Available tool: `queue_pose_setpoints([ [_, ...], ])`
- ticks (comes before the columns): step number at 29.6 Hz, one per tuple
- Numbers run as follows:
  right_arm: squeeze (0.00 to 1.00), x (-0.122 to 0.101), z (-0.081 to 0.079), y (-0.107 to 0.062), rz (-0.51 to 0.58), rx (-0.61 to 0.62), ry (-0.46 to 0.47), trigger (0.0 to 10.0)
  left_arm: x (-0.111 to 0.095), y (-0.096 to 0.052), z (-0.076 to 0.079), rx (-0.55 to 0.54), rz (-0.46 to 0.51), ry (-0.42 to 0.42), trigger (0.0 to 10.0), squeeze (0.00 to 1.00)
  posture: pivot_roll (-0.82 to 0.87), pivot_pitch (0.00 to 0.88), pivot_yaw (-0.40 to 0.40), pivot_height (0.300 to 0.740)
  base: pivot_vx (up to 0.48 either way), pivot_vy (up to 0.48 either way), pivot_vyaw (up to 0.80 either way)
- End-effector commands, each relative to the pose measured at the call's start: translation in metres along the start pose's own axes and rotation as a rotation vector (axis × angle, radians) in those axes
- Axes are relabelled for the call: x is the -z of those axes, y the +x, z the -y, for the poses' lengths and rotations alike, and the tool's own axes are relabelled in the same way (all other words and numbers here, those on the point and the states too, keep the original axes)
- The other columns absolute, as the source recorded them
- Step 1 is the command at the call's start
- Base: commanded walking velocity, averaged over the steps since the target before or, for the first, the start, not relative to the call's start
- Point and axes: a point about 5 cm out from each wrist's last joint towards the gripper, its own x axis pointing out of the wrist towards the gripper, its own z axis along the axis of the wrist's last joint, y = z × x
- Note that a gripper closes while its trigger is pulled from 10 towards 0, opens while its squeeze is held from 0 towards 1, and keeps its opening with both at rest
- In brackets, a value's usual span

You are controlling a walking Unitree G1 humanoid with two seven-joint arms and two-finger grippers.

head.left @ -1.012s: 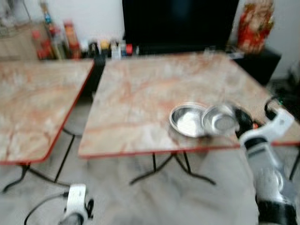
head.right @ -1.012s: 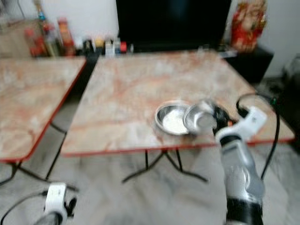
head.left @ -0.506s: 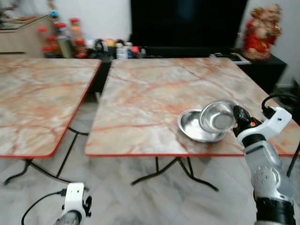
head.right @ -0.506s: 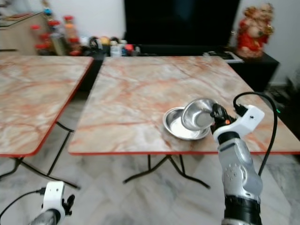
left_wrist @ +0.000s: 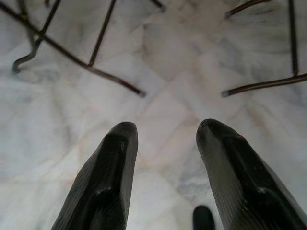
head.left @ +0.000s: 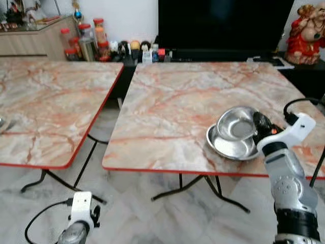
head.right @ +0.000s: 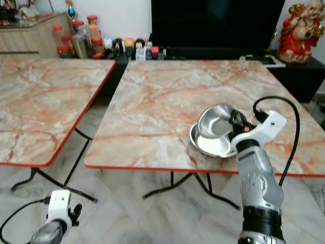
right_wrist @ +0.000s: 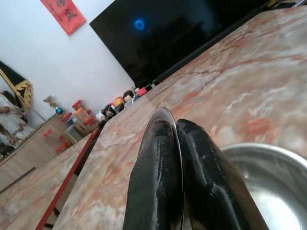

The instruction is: Setting the table

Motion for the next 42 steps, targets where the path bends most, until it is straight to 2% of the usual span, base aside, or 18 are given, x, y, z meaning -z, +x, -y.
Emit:
queue_pose_setpoints([
  [1,0.00,-0.009,0.005,-0.006,0.044,0.024,-0.021,10.0,0.007,-0.003,-0.013,-0.026,-0.034,0.002,10.0,0.00,-0.07,0.000,0.034,0.740,0.000,0.000,0.00],
  [4,0.00,-0.001,0.013,-0.014,0.020,0.035,-0.022,10.0,0.009,-0.008,-0.034,-0.089,-0.031,-0.006,10.0,0.00,-0.04,0.000,0.016,0.740,0.000,0.000,0.00],
  [9,0.00,0.003,0.021,-0.020,0.002,0.055,-0.070,10.0,0.018,-0.017,-0.057,-0.138,-0.045,-0.017,10.0,0.00,-0.04,0.010,0.038,0.740,0.000,0.000,0.00],
  [14,0.00,-0.006,0.017,-0.020,0.034,0.051,-0.093,10.0,0.011,-0.016,-0.064,-0.135,-0.037,0.001,10.0,0.00,-0.06,0.006,0.046,0.740,0.000,0.000,0.00],
  [21,0.00,-0.002,0.018,-0.018,0.018,0.065,-0.113,10.0,0.004,-0.014,-0.068,-0.155,-0.025,-0.010,10.0,0.00,-0.07,0.000,0.048,0.740,0.000,0.000,0.00],
  [23,0.00,0.011,0.030,-0.019,-0.032,0.093,-0.158,10.0,-0.004,-0.012,-0.068,-0.155,-0.004,-0.020,10.0,0.00,-0.06,0.000,0.040,0.740,0.000,0.000,0.00],
  [24,0.00,0.031,0.051,-0.025,-0.115,0.145,-0.221,10.0,-0.007,-0.010,-0.066,-0.149,0.002,-0.027,10.0,0.00,-0.08,0.000,0.045,0.740,0.000,0.000,0.00],
  [25,0.00,0.040,0.064,-0.029,-0.161,0.193,-0.249,10.0,-0.006,-0.009,-0.065,-0.145,-0.004,-0.027,10.0,0.00,-0.08,0.000,0.045,0.740,0.000,0.000,0.00],
  [26,0.00,0.040,0.064,-0.029,-0.161,0.193,-0.249,10.0,-0.006,-0.009,-0.065,-0.145,-0.004,-0.027,10.0,0.00,-0.08,0.000,0.045,0.740,0.000,0.000,0.00],
  [27,0.00,0.058,0.091,-0.043,-0.258,0.273,-0.298,10.0,-0.004,-0.009,-0.062,-0.143,-0.013,-0.029,10.0,0.00,-0.08,0.000,0.040,0.740,0.000,0.000,0.00],
  [28,0.00,0.064,0.104,-0.052,-0.298,0.323,-0.316,10.0,-0.003,-0.009,-0.061,-0.143,-0.017,-0.033,10.0,0.00,-0.07,0.000,0.035,0.740,0.000,0.000,0.00],
  [31,0.00,0.075,0.122,-0.069,-0.347,0.384,-0.306,10.0,0.002,-0.010,-0.061,-0.148,-0.030,-0.039,10.0,0.00,-0.08,0.000,0.033,0.740,0.000,0.000,0.00],
  [32,0.00,0.081,0.133,-0.083,-0.374,0.425,-0.291,10.0,0.008,-0.013,-0.060,-0.151,-0.047,-0.043,10.0,0.00,-0.08,0.000,0.032,0.740,0.000,0.000,0.00],
  [33,0.00,0.082,0.138,-0.090,-0.377,0.439,-0.284,10.0,0.012,-0.014,-0.061,-0.154,-0.055,-0.047,10.0,0.00,-0.08,0.000,0.035,0.740,0.000,0.000,0.00],
  [35,0.00,0.082,0.139,-0.092,-0.379,0.446,-0.295,10.0,0.013,-0.015,-0.061,-0.158,-0.057,-0.051,10.0,0.00,-0.08,0.000,0.035,0.740,0.000,0.000,0.00],
  [37,0.00,0.079,0.137,-0.091,-0.347,0.426,-0.280,10.0,0.013,-0.015,-0.060,-0.149,-0.057,-0.045,10.0,0.00,-0.08,0.000,0.039,0.740,0.000,0.000,0.00],
  [40,0.00,0.048,0.123,-0.069,-0.119,0.335,-0.281,10.0,0.004,-0.012,-0.058,-0.144,-0.012,-0.068,10.0,0.00,-0.06,0.000,0.039,0.740,0.000,0.000,0.00],
  [42,0.00,0.028,0.110,-0.059,0.014,0.278,-0.249,10.0,0.001,-0.011,-0.058,-0.144,0.011,-0.093,10.0,0.00,-0.07,0.000,0.042,0.740,0.000,0.000,0.00],
])
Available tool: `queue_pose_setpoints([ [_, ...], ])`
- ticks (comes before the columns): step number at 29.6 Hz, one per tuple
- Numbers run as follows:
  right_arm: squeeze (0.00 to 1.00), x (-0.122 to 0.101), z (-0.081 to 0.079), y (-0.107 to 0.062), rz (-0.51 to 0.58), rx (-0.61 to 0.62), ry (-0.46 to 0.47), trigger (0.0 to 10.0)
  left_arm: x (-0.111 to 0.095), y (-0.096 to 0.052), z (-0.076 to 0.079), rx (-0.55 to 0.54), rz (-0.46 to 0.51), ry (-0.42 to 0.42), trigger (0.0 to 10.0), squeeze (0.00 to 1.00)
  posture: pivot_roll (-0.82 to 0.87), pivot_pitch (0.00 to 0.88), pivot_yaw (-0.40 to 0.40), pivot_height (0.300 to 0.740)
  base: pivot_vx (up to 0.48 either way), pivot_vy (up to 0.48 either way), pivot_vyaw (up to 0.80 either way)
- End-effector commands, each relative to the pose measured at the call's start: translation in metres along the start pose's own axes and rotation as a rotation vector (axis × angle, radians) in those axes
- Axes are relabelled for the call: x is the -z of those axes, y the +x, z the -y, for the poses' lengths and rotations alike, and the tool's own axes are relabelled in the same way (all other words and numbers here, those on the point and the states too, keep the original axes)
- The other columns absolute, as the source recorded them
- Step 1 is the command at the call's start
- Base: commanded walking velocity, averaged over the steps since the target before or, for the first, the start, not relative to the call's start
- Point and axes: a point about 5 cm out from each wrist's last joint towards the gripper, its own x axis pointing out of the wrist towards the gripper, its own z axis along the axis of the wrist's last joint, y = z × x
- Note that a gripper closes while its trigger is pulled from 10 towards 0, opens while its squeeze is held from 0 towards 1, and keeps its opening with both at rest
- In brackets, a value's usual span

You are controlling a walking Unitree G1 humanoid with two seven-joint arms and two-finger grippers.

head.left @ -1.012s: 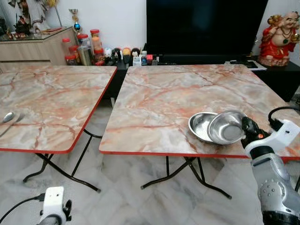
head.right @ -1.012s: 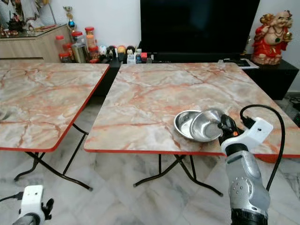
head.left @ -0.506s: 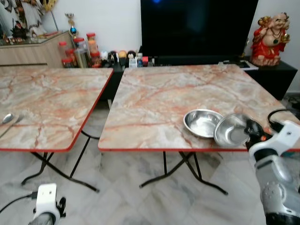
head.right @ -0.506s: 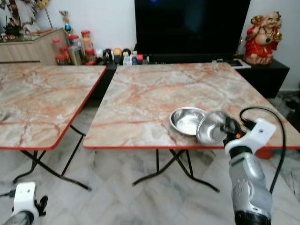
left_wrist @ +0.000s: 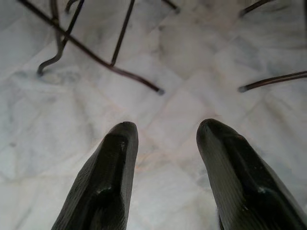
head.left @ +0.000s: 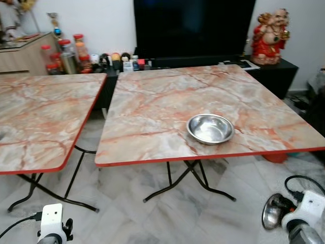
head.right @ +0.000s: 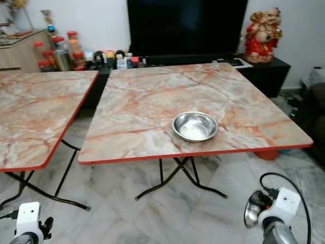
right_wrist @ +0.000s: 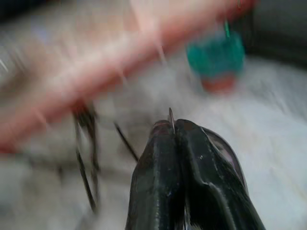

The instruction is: Setting the table

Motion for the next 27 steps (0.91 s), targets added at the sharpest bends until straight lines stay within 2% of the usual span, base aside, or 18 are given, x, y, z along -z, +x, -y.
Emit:
queue_pose_setpoints([
  [1,0.00,-0.058,-0.023,0.006,0.298,-0.103,0.077,10.0,-0.009,0.002,-0.002,-0.003,0.049,-0.043,10.0,0.00,-0.07,0.000,0.044,0.740,0.000,0.000,0.00],
  [2,0.00,-0.058,-0.023,0.006,0.298,-0.103,0.077,10.0,-0.009,0.002,-0.002,-0.003,0.049,-0.043,10.0,0.00,-0.07,0.000,0.044,0.740,0.000,0.000,0.00],
  [4,0.00,-0.074,-0.032,-0.001,0.389,-0.129,0.099,10.0,-0.003,0.001,0.001,0.001,0.022,-0.031,10.0,0.00,-0.09,0.000,0.057,0.740,0.000,0.000,0.00],
  [7,0.00,-0.078,-0.037,-0.007,0.415,-0.145,0.102,10.0,0.003,-0.001,0.005,0.008,0.002,-0.025,10.0,0.00,-0.09,0.000,0.061,0.740,0.000,0.000,0.00],
  [10,0.00,-0.060,-0.036,-0.008,0.365,-0.140,0.094,10.0,0.010,-0.002,0.009,0.018,-0.019,-0.018,10.0,0.00,-0.10,0.000,0.058,0.740,0.000,0.000,0.00],
  [11,0.00,-0.060,-0.036,-0.008,0.365,-0.140,0.094,10.0,0.010,-0.002,0.009,0.018,-0.019,-0.018,10.0,0.00,-0.10,0.000,0.058,0.740,0.000,0.000,0.00],
  [12,0.00,-0.045,-0.036,-0.010,0.319,-0.134,0.090,10.0,0.012,-0.003,0.011,0.023,-0.023,-0.017,10.0,0.00,-0.09,0.000,0.060,0.740,0.000,0.000,0.00],
  [15,0.00,-0.035,-0.040,-0.016,0.283,-0.144,0.119,10.0,0.011,-0.003,0.012,0.031,-0.016,-0.020,10.0,0.00,-0.08,0.000,0.059,0.740,0.000,0.000,0.00],
  [22,0.00,-0.041,-0.053,-0.014,0.302,-0.169,0.157,10.0,0.011,-0.003,0.017,0.054,-0.009,-0.011,10.0,0.00,-0.05,0.000,0.066,0.740,0.000,0.000,0.00],
  [24,0.00,-0.049,-0.061,-0.013,0.332,-0.196,0.179,10.0,0.008,-0.001,0.023,0.073,0.004,-0.009,10.0,0.00,-0.06,0.000,0.066,0.740,0.000,0.000,0.00],
  [27,0.00,-0.054,-0.068,-0.012,0.335,-0.210,0.158,10.0,0.005,0.000,0.030,0.100,0.013,-0.003,10.0,0.00,-0.05,0.000,0.061,0.740,0.000,0.000,0.00],
])
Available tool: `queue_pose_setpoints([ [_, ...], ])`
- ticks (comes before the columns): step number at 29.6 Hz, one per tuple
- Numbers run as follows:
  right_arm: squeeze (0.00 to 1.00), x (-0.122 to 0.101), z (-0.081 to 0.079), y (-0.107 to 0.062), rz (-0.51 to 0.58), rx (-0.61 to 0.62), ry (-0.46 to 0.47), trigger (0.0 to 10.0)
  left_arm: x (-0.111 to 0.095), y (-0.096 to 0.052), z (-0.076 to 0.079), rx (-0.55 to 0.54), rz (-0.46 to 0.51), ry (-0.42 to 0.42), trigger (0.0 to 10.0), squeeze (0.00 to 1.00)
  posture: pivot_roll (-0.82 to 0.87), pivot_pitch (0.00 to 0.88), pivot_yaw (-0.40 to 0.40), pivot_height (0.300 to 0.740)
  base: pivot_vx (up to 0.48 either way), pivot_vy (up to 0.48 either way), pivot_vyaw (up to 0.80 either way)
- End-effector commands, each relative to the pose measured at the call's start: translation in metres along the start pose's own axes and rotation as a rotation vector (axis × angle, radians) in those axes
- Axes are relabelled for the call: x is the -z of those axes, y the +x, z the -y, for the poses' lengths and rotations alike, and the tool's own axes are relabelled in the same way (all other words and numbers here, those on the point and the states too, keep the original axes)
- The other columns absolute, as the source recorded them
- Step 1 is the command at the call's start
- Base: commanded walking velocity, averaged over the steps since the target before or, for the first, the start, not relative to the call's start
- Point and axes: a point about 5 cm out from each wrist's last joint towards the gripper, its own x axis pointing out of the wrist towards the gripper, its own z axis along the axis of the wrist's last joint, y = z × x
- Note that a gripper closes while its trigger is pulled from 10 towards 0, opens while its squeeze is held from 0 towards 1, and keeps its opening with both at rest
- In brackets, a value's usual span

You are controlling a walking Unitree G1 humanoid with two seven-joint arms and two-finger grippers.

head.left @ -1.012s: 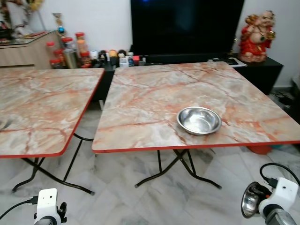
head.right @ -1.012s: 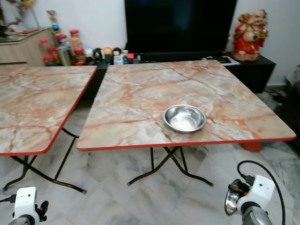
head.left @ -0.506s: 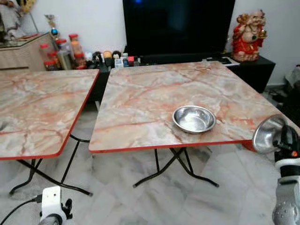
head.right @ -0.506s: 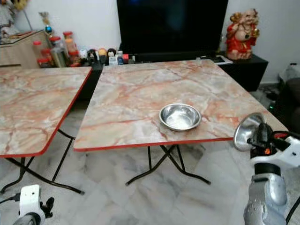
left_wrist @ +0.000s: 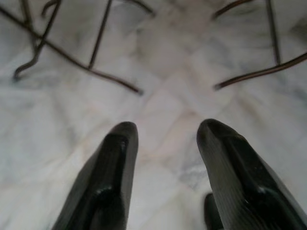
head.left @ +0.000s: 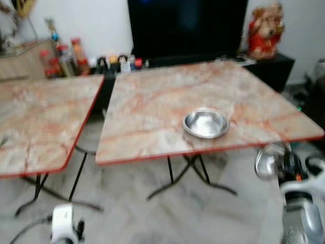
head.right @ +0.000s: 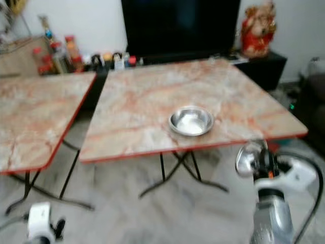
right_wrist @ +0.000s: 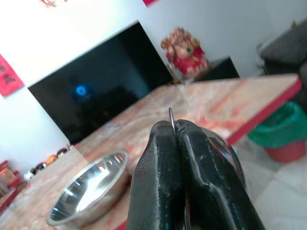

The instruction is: Setting the table

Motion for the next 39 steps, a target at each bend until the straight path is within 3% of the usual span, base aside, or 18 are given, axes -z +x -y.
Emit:
queue_pose_setpoints([
  [1,0.00,-0.005,-0.010,0.008,0.012,-0.027,0.000,10.0,0.004,-0.001,0.004,0.020,-0.003,0.026,10.0,0.00,-0.05,0.000,0.058,0.740,0.000,0.000,0.00],
  [18,0.00,-0.002,-0.012,0.014,-0.029,-0.033,-0.048,10.0,-0.005,0.003,0.011,0.019,0.019,0.001,10.0,0.00,-0.05,0.000,0.056,0.740,0.137,0.000,0.00],
  [30,0.00,-0.010,-0.024,0.024,0.016,-0.072,-0.115,10.0,-0.008,0.004,0.012,0.038,0.024,0.024,10.0,0.00,-0.05,0.000,0.056,0.740,0.261,0.000,0.23],
  [39,0.00,-0.010,-0.033,0.027,0.031,-0.106,-0.097,10.0,-0.009,0.004,0.011,0.045,0.027,0.038,10.0,0.00,-0.03,0.000,0.066,0.740,0.261,0.000,0.18],
])
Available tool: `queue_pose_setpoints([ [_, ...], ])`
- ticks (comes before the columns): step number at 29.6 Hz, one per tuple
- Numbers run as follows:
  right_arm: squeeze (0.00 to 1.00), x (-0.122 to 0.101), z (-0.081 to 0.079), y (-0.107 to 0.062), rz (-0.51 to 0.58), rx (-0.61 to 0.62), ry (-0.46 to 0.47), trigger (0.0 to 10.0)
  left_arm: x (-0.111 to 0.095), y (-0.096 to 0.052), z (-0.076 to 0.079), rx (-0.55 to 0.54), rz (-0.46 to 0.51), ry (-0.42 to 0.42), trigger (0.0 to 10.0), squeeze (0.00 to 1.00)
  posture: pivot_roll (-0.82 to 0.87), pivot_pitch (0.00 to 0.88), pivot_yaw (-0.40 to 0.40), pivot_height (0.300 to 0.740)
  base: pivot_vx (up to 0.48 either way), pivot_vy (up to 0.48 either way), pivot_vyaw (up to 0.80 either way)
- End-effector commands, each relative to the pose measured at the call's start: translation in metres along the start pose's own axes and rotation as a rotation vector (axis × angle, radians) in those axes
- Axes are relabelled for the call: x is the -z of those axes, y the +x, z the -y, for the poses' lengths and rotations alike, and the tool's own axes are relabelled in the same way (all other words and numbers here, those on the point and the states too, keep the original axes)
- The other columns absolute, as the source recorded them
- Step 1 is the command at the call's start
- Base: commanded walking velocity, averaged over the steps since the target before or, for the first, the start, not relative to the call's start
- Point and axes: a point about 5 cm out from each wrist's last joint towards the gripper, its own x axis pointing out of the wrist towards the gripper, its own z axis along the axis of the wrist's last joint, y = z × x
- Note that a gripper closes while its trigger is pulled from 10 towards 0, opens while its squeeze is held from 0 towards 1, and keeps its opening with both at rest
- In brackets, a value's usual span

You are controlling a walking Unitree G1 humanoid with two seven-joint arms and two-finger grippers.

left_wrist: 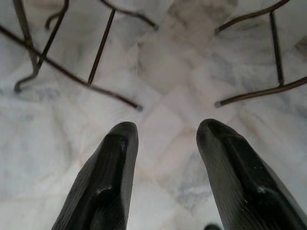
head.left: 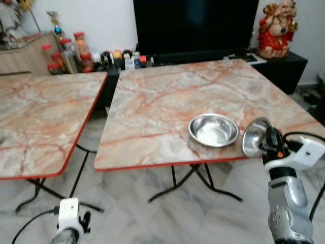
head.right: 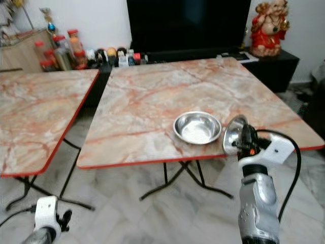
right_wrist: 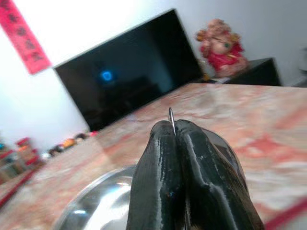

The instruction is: Setting the table

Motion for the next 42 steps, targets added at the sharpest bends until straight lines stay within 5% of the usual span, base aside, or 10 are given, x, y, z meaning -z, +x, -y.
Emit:
queue_pose_setpoints([
  [1,0.00,-0.005,-0.007,0.004,0.029,-0.031,-0.020,10.0,-0.003,0.000,-0.003,0.005,0.005,0.036,10.0,0.00,-0.03,0.000,0.065,0.740,0.262,0.000,0.80],
  [42,0.00,-0.024,-0.024,0.021,0.094,-0.045,0.051,10.0,-0.006,0.002,0.003,0.021,0.025,-0.001,10.0,0.00,-0.01,0.000,0.044,0.740,0.205,0.000,0.09],
])
